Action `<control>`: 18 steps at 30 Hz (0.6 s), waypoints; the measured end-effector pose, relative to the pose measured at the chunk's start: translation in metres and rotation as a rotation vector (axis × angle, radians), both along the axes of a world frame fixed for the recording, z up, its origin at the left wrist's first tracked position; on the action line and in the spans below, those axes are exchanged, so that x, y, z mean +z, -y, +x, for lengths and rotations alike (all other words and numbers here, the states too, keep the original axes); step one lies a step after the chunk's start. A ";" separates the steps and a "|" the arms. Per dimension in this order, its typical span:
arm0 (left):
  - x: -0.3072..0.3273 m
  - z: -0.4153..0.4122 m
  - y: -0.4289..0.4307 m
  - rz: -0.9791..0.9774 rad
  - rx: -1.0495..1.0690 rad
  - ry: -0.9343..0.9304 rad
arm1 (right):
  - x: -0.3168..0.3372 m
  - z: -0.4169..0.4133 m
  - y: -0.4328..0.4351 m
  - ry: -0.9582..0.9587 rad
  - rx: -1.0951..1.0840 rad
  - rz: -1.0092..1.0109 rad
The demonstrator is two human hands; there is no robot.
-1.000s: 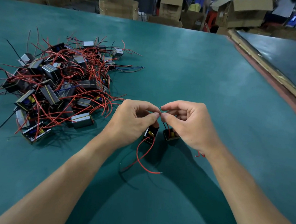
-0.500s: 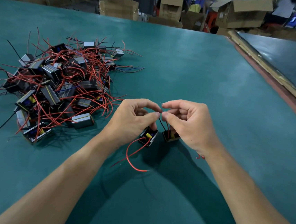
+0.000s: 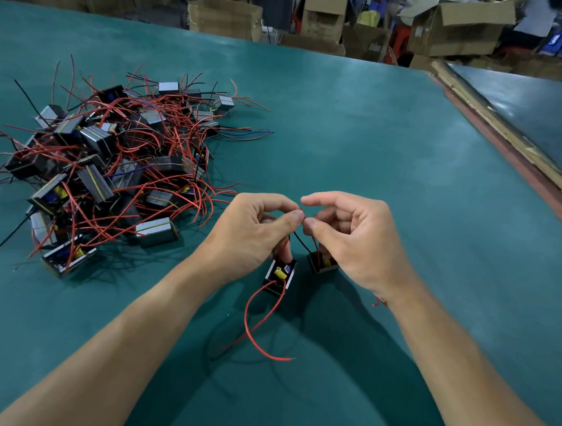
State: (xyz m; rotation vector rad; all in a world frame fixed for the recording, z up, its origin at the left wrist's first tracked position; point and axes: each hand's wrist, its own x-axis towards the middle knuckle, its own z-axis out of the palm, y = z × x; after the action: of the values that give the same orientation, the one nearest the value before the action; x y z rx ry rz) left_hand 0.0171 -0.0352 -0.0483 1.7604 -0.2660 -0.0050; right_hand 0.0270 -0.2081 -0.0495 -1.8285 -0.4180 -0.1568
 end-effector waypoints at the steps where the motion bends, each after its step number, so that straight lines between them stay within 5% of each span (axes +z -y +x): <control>1: 0.000 0.000 0.000 0.003 -0.002 0.000 | 0.000 0.000 0.000 0.002 0.007 -0.005; 18: 0.001 -0.002 -0.003 0.140 -0.011 0.042 | 0.000 -0.001 0.003 -0.072 0.102 -0.122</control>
State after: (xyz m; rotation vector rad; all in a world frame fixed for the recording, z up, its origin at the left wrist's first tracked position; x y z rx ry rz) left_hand 0.0150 -0.0326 -0.0476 1.9000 -0.3118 0.0060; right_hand 0.0259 -0.2112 -0.0494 -1.9218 -0.4773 0.0051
